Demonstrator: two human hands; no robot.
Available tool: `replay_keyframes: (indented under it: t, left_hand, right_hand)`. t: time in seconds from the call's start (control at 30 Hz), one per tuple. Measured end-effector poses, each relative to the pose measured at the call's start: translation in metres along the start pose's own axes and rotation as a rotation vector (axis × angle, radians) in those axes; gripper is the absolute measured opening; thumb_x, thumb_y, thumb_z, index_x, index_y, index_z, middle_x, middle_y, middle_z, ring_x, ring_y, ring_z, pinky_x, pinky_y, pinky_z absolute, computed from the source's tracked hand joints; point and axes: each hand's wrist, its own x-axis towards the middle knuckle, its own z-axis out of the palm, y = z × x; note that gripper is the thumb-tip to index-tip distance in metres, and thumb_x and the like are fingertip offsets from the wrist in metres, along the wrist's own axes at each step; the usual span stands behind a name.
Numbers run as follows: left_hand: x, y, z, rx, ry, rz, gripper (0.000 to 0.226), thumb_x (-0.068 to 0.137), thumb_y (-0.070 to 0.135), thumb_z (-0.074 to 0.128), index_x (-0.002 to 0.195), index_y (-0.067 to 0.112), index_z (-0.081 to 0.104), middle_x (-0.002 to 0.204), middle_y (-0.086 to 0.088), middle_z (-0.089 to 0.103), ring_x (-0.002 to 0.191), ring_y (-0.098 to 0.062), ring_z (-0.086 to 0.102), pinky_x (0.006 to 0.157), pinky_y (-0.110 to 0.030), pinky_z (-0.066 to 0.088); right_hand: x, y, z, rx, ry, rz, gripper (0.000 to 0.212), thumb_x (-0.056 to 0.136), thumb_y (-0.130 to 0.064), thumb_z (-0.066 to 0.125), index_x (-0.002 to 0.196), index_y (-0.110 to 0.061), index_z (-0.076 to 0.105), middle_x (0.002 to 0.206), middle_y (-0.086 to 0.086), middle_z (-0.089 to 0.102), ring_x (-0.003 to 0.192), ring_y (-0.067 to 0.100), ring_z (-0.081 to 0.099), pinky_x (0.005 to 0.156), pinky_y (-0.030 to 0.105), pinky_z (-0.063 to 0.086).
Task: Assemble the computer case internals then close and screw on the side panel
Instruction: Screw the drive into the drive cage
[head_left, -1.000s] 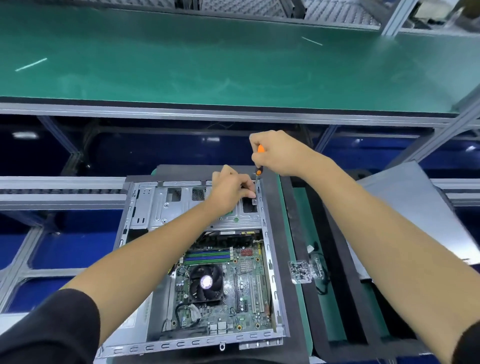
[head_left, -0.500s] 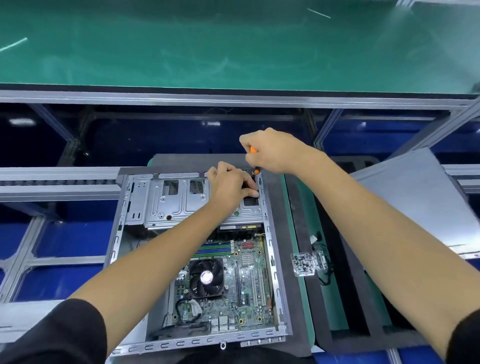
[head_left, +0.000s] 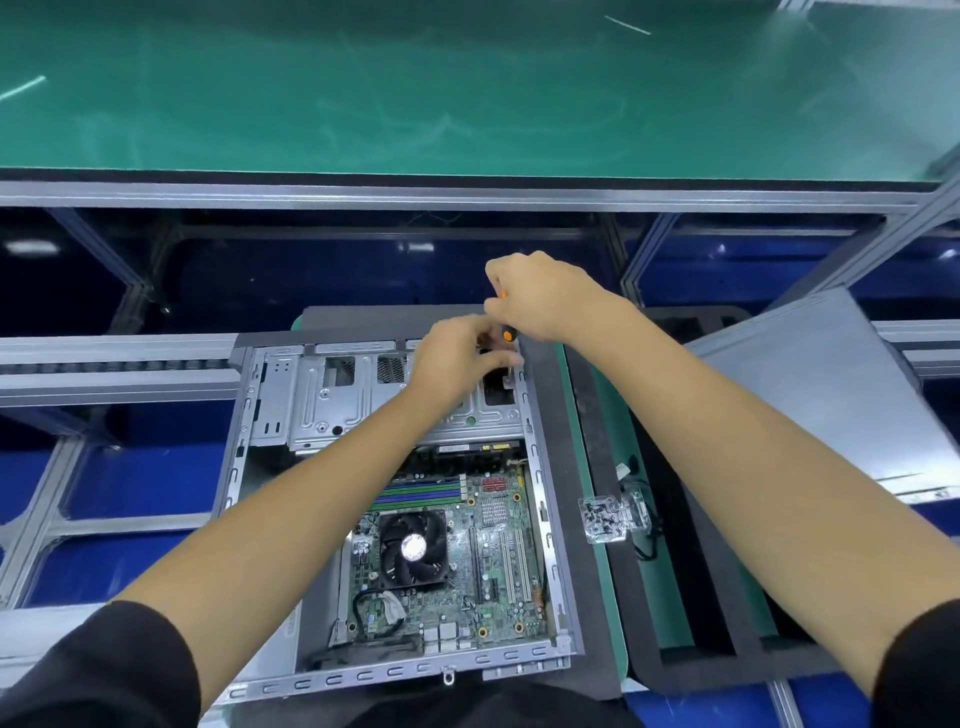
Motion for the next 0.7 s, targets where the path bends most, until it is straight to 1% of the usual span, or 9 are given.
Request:
replay_keyframes:
  t: [0.07,0.17,0.3,0.37,0.4,0.47,0.53,0.6,0.7]
  left_hand:
    - [0.000,0.005,-0.001,-0.015,-0.043,-0.038,0.024,0.077,0.042,0.085,0.075,0.030,0.064,0.071,0.018,0.067,0.075,-0.007,0.065,0.069,-0.037,0.054]
    - [0.000,0.012,-0.003,0.072,-0.074,0.008,0.014,0.082,0.037,0.082,0.084,0.030,0.070,0.070,0.020,0.063,0.075,-0.011,0.062,0.067,-0.034,0.051]
    - [0.002,0.010,-0.001,0.052,-0.143,0.069,0.007,0.090,0.024,0.075,0.092,0.017,0.074,0.092,0.010,0.076,0.090,-0.016,0.070,0.082,-0.041,0.055]
    - [0.001,0.007,0.000,0.003,-0.152,0.108,0.007,0.091,0.017,0.073,0.091,0.010,0.072,0.092,0.008,0.076,0.089,-0.011,0.070,0.083,-0.038,0.055]
    - [-0.001,0.006,0.000,-0.024,-0.150,0.130,0.006,0.092,0.013,0.072,0.092,0.007,0.072,0.090,0.010,0.076,0.086,-0.004,0.069,0.082,-0.034,0.054]
    - [-0.001,0.005,-0.002,-0.060,-0.172,0.137,0.008,0.090,0.009,0.073,0.097,0.006,0.072,0.086,0.014,0.073,0.083,0.006,0.066,0.079,-0.025,0.052]
    - [0.002,0.005,-0.008,-0.087,-0.232,0.109,0.021,0.088,0.011,0.078,0.107,0.010,0.069,0.081,0.013,0.072,0.080,0.007,0.066,0.079,-0.020,0.051]
    - [0.006,0.009,-0.018,-0.129,-0.265,0.092,0.037,0.081,0.018,0.086,0.109,0.013,0.063,0.079,0.012,0.071,0.081,0.002,0.068,0.080,-0.025,0.054]
    - [0.008,0.020,-0.030,-0.106,-0.158,0.092,0.054,0.065,0.044,0.092,0.100,0.028,0.055,0.084,0.012,0.071,0.082,-0.004,0.069,0.075,-0.033,0.056]
  right_hand:
    - [-0.003,0.003,-0.003,-0.029,0.006,-0.022,0.019,0.093,-0.033,0.054,0.084,-0.020,0.044,0.076,-0.002,0.054,0.063,0.017,0.049,0.052,0.031,0.028]
    - [-0.010,0.011,-0.012,-0.179,0.043,-0.179,0.023,0.090,-0.041,0.056,0.097,-0.024,0.042,0.082,-0.005,0.052,0.064,0.017,0.050,0.053,0.032,0.029]
    - [-0.015,0.017,-0.020,-0.083,-0.080,-0.315,0.028,0.080,-0.009,0.058,0.100,-0.025,0.045,0.096,-0.002,0.047,0.073,0.021,0.054,0.055,0.036,0.039]
    - [-0.016,0.019,-0.020,0.041,-0.104,-0.316,0.029,0.078,-0.001,0.056,0.097,-0.021,0.047,0.096,-0.001,0.051,0.081,0.021,0.055,0.064,0.039,0.043]
    - [-0.016,0.020,-0.019,0.088,-0.100,-0.312,0.029,0.078,-0.001,0.058,0.097,-0.020,0.047,0.096,-0.001,0.053,0.083,0.021,0.055,0.067,0.039,0.044]
    - [-0.015,0.021,-0.015,0.132,-0.068,-0.304,0.029,0.080,-0.006,0.064,0.099,-0.020,0.047,0.094,-0.002,0.055,0.082,0.020,0.054,0.065,0.037,0.044]
    - [-0.015,0.022,-0.012,0.163,-0.025,-0.298,0.029,0.081,-0.013,0.068,0.099,-0.021,0.047,0.087,-0.005,0.057,0.072,0.015,0.051,0.057,0.032,0.040]
    - [-0.014,0.024,-0.009,0.218,-0.001,-0.262,0.029,0.080,-0.017,0.069,0.096,-0.022,0.046,0.080,-0.005,0.057,0.065,0.014,0.049,0.053,0.030,0.038]
    - [-0.015,0.026,-0.002,0.304,0.037,-0.203,0.023,0.079,-0.020,0.069,0.085,-0.024,0.047,0.077,-0.007,0.057,0.065,0.012,0.049,0.055,0.031,0.039]
